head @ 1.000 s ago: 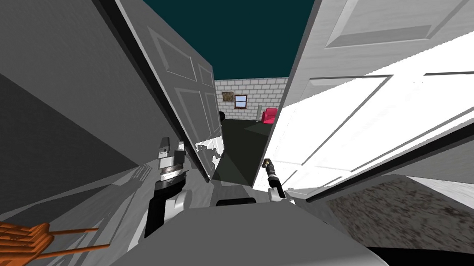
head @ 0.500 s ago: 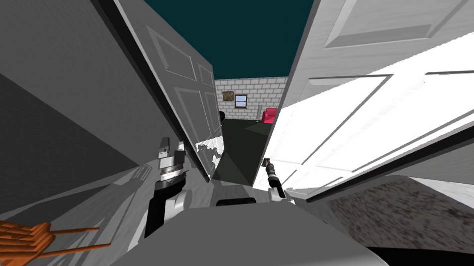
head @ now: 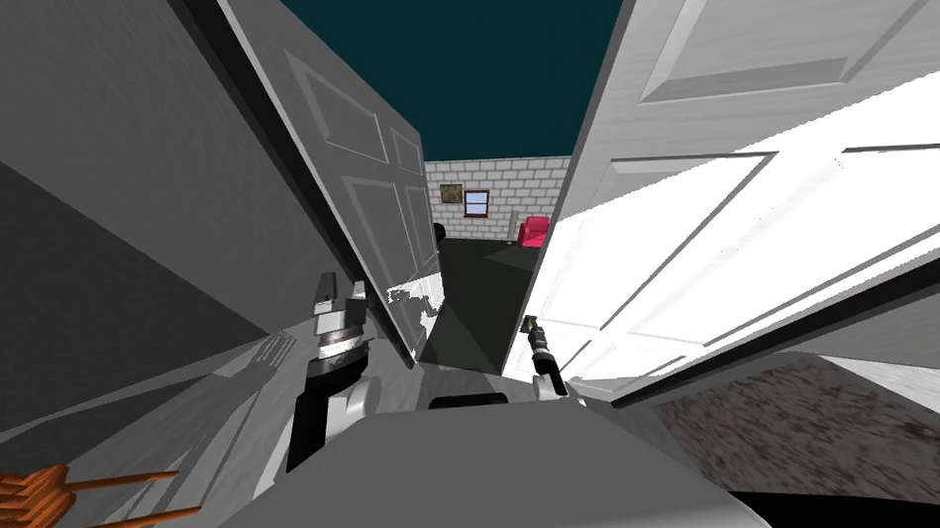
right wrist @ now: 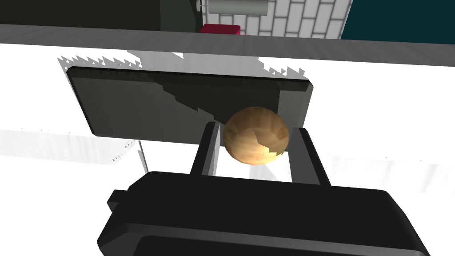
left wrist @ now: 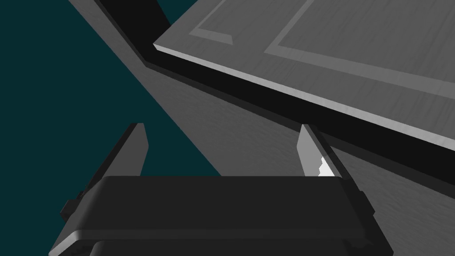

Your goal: Push the door open

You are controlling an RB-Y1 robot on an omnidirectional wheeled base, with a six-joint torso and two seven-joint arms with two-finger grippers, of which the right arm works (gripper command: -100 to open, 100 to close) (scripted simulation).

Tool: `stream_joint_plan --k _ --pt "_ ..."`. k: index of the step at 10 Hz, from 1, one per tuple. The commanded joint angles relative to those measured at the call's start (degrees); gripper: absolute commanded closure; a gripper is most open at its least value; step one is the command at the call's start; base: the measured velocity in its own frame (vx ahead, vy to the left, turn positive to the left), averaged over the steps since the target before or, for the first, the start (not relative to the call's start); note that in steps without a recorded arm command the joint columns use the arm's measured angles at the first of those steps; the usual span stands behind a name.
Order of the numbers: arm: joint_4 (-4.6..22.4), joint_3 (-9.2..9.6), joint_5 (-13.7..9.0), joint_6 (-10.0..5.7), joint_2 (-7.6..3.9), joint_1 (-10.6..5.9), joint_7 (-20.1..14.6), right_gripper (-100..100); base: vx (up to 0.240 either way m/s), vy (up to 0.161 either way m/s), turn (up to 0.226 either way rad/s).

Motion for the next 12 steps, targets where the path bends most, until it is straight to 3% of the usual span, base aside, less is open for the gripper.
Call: stream_joint_plan --k 1,10,12 --pt "0.04 -0.75 -0.37 -0.29 -0.32 -0.45 0.23 100 0.189 0.007 -0.032" --pt "1.12 -5.34 -2.84 -0.76 -0.86 -0.28 1.88 100 0.196 0.008 -0.042" --pt "1.62 -7.43 -3.96 -0.97 -1.11 -0.20 2.63 100 0.212 0.014 -0.057"
